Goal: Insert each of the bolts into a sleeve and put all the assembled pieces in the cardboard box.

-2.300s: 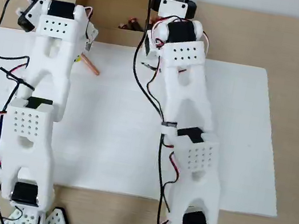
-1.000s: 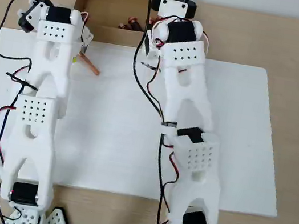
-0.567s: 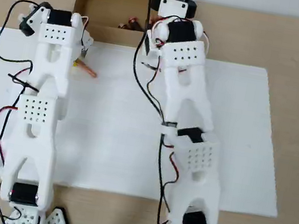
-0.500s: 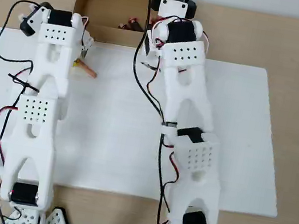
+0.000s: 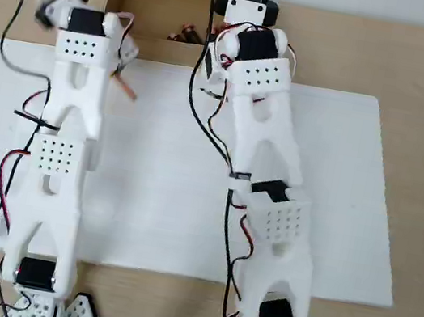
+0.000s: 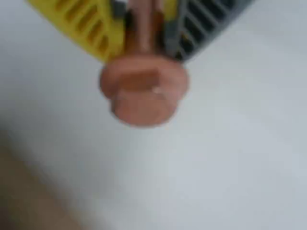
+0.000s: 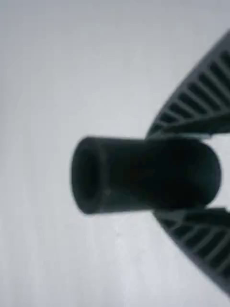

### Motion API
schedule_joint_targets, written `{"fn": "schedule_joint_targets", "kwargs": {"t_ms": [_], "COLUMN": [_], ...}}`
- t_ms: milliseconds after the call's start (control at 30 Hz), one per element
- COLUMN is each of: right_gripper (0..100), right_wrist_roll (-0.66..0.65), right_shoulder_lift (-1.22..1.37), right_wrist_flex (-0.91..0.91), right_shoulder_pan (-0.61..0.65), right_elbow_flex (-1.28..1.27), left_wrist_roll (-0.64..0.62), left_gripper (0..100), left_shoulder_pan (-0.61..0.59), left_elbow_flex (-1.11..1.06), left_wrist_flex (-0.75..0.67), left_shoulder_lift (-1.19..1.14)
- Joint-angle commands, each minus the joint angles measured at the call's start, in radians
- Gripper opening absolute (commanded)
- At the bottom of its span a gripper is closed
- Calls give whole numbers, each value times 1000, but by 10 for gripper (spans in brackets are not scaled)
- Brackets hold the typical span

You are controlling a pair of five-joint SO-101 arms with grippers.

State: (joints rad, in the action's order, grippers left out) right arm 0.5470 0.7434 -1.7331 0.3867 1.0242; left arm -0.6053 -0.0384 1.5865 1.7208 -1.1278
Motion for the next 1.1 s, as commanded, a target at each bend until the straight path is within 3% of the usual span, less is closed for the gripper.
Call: {"fn": "schedule_joint_targets", "kwargs": {"t_ms": [0, 300, 467, 633, 733, 867, 967, 1067], "right_gripper": [11, 11, 11, 10, 9, 9, 9, 9], "right_wrist_roll": [-12, -23, -284, -370, -370, -354, -347, -344], "right_shoulder_lift": [-91, -90, -168, -421, -585, -817, -1017, -1222], "right_wrist_flex": [11, -17, -55, -55, -55, -55, -55, -55], "right_shoulder_pan": [-21, -19, 74, 94, 113, 134, 130, 136], "right_elbow_flex": [31, 51, 44, 51, -93, -447, -705, -934], "left_wrist_roll": [101, 235, 391, 459, 439, 330, 316, 316], "left_gripper": [6, 5, 5, 5, 2, 2, 8, 8], "left_shoulder_pan": [75, 95, 126, 143, 143, 147, 153, 153], "left_elbow_flex": [81, 77, 77, 40, -206, -755, -1071, -1347], "left_wrist_flex": [23, 34, 34, 37, 38, 34, 15, -91], "left_shoulder_lift": [226, 547, 760, 920, 989, 1119, 1256, 1443]}}
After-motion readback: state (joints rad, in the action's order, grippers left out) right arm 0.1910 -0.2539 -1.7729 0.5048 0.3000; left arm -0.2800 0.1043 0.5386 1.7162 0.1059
